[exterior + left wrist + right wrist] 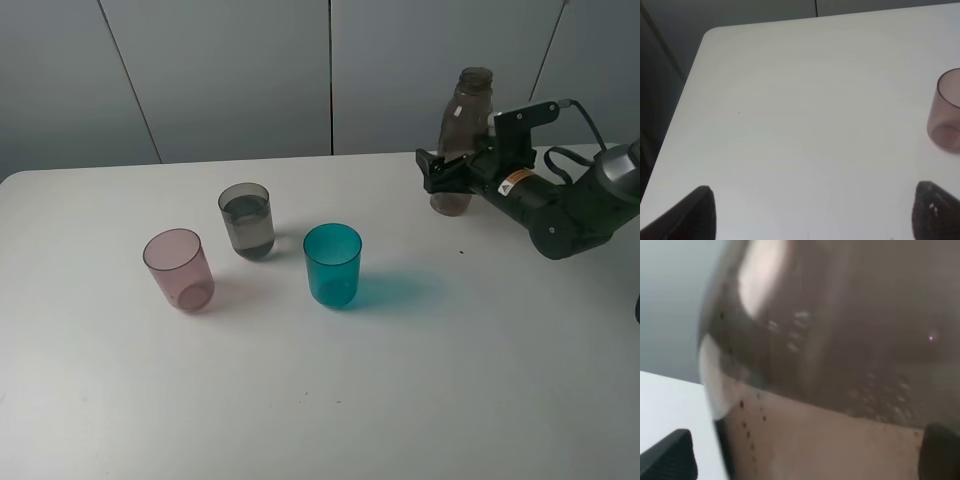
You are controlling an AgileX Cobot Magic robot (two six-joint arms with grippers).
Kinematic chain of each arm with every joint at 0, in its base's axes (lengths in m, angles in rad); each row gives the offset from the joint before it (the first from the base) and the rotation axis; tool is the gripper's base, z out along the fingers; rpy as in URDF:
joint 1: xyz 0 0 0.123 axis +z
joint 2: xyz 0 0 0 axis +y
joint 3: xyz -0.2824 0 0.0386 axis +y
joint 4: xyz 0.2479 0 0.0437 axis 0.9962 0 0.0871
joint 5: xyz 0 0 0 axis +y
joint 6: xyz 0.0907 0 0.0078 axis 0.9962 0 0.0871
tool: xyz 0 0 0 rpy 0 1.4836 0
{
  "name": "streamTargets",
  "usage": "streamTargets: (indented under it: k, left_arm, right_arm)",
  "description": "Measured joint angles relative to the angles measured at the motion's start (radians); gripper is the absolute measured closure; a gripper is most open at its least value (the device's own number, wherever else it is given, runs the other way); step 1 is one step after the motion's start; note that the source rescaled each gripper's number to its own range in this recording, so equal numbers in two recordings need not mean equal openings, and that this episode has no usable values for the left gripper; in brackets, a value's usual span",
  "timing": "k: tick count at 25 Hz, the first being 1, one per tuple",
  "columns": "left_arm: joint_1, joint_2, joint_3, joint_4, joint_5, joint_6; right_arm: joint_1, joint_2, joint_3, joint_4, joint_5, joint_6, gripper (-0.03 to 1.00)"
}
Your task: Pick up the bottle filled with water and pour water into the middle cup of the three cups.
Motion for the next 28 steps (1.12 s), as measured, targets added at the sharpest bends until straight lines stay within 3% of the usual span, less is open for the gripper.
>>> streamTargets:
  k: [4, 9, 14, 22, 28]
  left_arm:
    - [0.000, 0.000, 0.000, 0.000, 0.000, 0.000]
    - [0.000, 0.000, 0.000, 0.000, 0.000, 0.000]
    - [0.000, 0.000, 0.000, 0.000, 0.000, 0.000]
    - [0.000, 0.000, 0.000, 0.000, 0.000, 0.000]
    - [0.000, 0.000, 0.000, 0.000, 0.000, -0.002]
  right_arm:
    - [0.000, -0.031, 0.068, 0.019, 0.008, -0.011, -0.03]
    - [-0.010, -0.121, 0.187, 0.125, 0.078, -0.044, -0.03]
    - [-0.022, -0.262, 0.321, 0.152, 0.159, -0.049, -0.03]
    - [0.038, -0.718, 0.343, 0.152, 0.640, -0.036, -0.03]
    - [0.082, -1.088, 0.212, 0.157, 1.148, -0.036, -0.03]
